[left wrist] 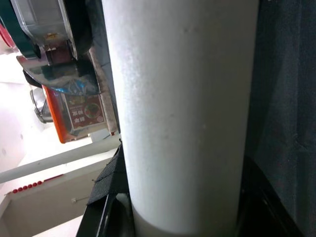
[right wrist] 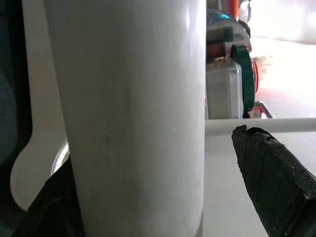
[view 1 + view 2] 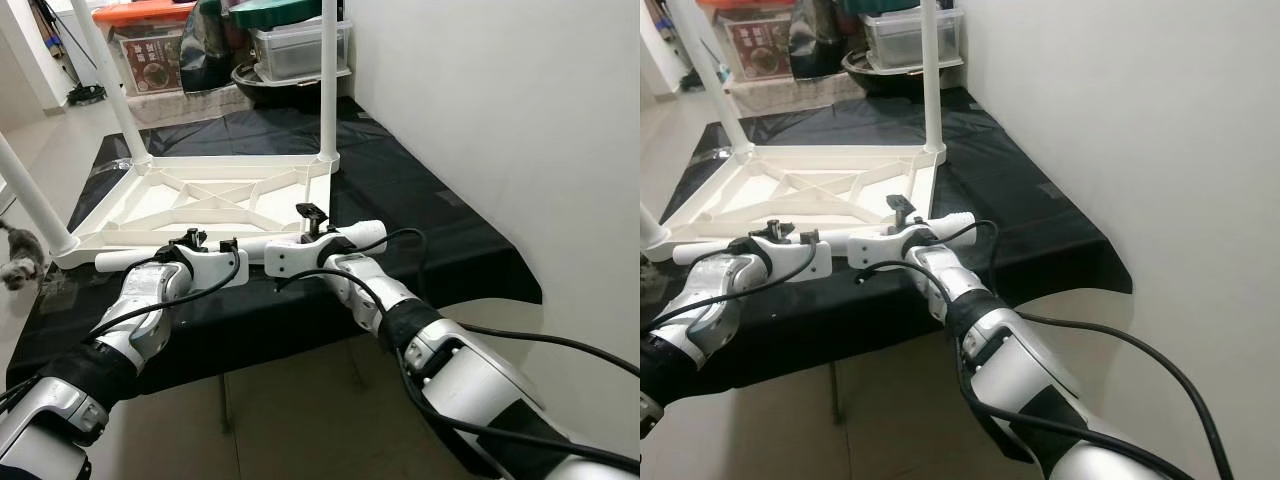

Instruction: Building children table

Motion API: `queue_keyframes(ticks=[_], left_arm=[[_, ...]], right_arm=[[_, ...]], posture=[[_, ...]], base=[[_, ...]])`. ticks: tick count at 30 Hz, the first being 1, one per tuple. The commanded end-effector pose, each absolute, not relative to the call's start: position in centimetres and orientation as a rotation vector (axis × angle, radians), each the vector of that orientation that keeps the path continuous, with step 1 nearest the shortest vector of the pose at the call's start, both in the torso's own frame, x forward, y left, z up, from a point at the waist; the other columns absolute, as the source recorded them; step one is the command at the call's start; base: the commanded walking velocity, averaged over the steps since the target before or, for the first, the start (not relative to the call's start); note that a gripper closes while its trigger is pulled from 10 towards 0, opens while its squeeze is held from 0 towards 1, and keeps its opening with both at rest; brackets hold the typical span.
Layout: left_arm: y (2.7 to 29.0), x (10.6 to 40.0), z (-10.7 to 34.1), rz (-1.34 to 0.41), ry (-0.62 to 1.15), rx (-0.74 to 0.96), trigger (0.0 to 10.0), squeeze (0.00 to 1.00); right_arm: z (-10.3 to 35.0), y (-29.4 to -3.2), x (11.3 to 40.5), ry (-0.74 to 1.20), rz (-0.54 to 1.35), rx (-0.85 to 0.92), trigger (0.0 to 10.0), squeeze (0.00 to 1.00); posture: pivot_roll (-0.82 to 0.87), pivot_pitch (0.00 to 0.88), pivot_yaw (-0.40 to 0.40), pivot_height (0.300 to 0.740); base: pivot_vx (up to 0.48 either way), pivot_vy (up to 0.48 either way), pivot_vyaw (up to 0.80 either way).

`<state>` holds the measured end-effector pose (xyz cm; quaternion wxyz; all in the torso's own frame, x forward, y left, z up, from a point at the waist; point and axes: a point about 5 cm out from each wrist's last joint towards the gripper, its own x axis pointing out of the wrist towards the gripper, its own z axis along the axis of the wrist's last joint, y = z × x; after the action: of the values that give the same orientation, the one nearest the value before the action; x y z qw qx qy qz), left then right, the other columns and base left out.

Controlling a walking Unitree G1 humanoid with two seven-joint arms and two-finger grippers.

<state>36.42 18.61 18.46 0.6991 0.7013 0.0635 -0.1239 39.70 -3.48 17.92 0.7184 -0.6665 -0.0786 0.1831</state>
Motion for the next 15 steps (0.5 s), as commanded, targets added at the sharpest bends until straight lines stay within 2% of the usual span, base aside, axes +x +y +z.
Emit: queue_keyframes(ticks=[1,8,9,12,13,15], left_arm=[[19.7,36.2,17.8,-0.279,0.191,1.614,10.0,0.00],[19.2,36.2,17.7,-0.287,0.178,1.622,10.0,0.00],[18.9,36.1,17.7,-0.294,0.173,1.626,10.0,0.00],[18.7,36.1,17.6,-0.302,0.167,1.631,10.0,0.00],[18.5,36.1,17.6,-0.303,0.162,1.634,10.0,0.00],[18.4,36.2,17.7,-0.301,0.157,1.635,10.0,0.00]], right_arm=[[19.1,-3.2,40.0,-0.203,0.380,-1.457,10.0,0.00],[19.2,-3.1,40.0,-0.203,0.381,-1.459,10.0,0.00],[19.1,-2.9,39.9,-0.203,0.385,-1.457,1.2,0.00],[19.1,-2.8,39.9,-0.203,0.391,-1.454,1.2,0.00],[19.0,-2.8,39.9,-0.202,0.392,-1.453,0.0,0.00],[19.0,-2.8,39.9,-0.197,0.395,-1.454,0.0,0.00]], posture=[[-0.03,0.038,0.027,0.734],[-0.03,0.033,0.026,0.734],[-0.03,0.026,0.027,0.734],[-0.03,0.026,0.027,0.734],[-0.03,0.023,0.028,0.734],[-0.03,0.023,0.028,0.734]], base=[[0.000,0.000,0.00],[0.000,0.000,0.00],[0.000,0.000,0.00],[0.000,0.000,0.00],[0.000,0.000,0.00],[0.000,0.000,0.00]])
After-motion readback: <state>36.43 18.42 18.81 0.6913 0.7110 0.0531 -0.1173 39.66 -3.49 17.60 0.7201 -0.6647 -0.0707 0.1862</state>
